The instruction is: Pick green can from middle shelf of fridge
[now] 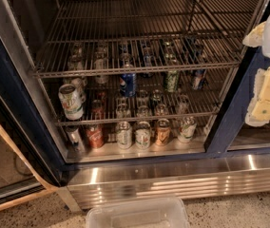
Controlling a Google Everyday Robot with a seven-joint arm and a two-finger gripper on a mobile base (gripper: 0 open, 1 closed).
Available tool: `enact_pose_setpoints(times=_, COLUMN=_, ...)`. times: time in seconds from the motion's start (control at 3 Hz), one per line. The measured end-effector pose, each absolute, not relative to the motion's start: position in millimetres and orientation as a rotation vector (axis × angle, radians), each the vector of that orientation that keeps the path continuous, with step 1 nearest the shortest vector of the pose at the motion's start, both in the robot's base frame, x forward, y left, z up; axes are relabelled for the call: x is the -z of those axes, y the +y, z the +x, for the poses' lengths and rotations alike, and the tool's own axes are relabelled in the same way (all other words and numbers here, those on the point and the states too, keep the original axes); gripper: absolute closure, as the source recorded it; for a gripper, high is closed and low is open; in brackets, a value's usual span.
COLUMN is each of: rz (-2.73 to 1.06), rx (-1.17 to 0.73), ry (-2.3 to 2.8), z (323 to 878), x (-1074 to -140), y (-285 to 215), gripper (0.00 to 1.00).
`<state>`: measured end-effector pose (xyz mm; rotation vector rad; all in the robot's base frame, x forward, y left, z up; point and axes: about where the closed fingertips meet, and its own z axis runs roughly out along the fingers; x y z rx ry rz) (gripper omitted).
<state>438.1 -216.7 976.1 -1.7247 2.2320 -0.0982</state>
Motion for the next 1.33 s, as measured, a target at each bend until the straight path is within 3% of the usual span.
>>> enact_pose_setpoints(times=1.33, rz=-1.536, rx=0.050, ry=2.092, z=471.8, x=-968.4, y=-202.3, gripper=0.00)
